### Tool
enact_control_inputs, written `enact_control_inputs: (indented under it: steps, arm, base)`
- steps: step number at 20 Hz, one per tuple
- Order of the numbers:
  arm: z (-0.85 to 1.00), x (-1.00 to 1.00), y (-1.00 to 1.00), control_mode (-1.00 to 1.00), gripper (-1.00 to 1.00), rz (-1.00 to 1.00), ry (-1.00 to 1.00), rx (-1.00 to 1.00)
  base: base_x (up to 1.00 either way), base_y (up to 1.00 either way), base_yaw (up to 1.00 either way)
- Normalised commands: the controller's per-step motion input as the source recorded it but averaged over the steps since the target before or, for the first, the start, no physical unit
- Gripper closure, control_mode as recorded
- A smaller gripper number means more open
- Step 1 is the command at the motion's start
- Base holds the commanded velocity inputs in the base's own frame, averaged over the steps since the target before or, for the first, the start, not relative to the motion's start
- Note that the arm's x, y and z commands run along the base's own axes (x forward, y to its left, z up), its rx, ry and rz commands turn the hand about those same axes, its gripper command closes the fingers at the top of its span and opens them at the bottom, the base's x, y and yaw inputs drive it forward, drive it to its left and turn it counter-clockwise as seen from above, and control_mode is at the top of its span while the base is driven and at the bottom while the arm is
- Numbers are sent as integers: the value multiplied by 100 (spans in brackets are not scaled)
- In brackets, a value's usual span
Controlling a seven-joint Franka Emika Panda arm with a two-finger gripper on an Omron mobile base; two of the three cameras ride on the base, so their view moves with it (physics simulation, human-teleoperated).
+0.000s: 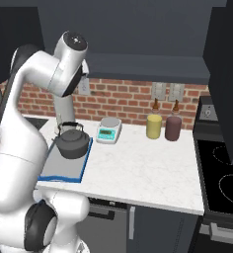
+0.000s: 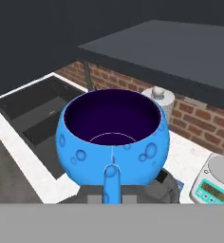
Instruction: Pick the kettle from the counter and place it on the tray. Then pick the mug from the cabinet and place it on the tray. Then close the cabinet doors.
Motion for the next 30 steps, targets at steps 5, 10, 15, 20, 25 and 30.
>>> enact_control_inputs:
  steps: [5,10,15,20,25,30]
  arm:
    - [-45,-71,11,-100,100,12,15,0]
    - [-72,-34,24,-100,100,7,24,5]
    - [-85,-13,13,-100,100,11,30,7]
    - [-88,7,3,-100,100,15,12,3]
    - [-73,24,-2,-100,100,12,-5,0]
    - [-56,42,0,-100,100,12,-10,-1]
  base:
    - [0,0,0]
    - [0,0,0]
    - [0,0,0]
    - [0,0,0]
    - [0,0,0]
    - [0,0,0]
